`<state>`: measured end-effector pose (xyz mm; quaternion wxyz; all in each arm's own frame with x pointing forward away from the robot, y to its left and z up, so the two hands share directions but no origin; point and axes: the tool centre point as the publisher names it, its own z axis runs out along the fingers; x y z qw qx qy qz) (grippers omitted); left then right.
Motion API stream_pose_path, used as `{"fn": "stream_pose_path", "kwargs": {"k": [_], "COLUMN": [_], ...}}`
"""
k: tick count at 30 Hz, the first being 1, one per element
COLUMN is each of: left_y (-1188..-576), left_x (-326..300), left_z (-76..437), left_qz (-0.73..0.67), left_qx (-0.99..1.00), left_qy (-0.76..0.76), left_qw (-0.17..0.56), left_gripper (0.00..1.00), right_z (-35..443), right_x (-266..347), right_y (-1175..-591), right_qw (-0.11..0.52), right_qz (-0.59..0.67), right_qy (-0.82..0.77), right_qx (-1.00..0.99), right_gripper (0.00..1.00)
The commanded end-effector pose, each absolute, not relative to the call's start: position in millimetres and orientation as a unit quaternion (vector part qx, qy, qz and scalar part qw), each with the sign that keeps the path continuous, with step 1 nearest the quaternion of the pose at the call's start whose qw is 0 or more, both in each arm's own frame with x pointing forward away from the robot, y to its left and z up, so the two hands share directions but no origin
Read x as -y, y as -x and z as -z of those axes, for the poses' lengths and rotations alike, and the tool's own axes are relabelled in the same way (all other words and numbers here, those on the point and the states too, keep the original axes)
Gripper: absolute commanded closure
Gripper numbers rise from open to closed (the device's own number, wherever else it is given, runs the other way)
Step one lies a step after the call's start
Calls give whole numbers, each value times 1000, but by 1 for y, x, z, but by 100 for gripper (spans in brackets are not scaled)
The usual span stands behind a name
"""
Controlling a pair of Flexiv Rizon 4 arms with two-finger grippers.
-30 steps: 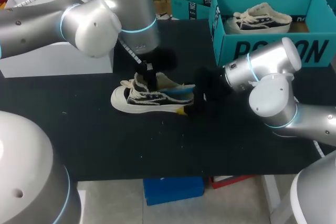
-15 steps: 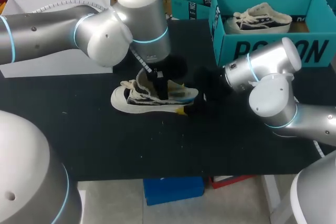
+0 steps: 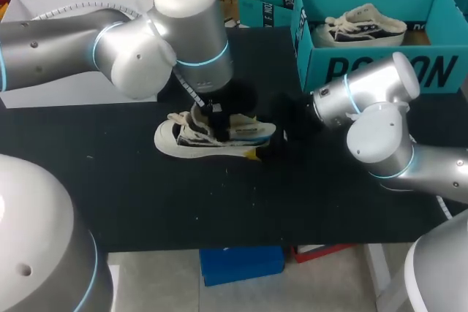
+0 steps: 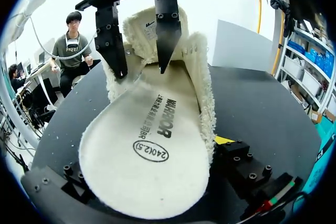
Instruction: Take the shoe out of the shoebox, open the shoe tongue, remove and reinsert the insole, then place the shoe into the shoebox
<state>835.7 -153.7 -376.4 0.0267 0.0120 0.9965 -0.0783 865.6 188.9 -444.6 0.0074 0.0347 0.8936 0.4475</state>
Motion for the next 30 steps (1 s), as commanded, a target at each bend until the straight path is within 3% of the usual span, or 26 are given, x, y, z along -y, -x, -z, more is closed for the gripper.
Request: {"fn": "stream_pose_path", "kwargs": {"k": [1, 30], "left_y": [-829, -852], "left_x": [149, 169], "left_z": [382, 402], "left_qz": [80, 42], "left_qx": [-996, -992], "left_qy": [-17, -10], "left_qw": [27, 118], "left_gripper": [55, 56], "right_z": [446, 446], "right_x": [-191, -191], "right_y": [-866, -866], "right_qw": [8, 8], "right_qz": [-447, -447], "right_qy": [-36, -36], "right_qx": [-894, -894], "right_gripper": [100, 100]}}
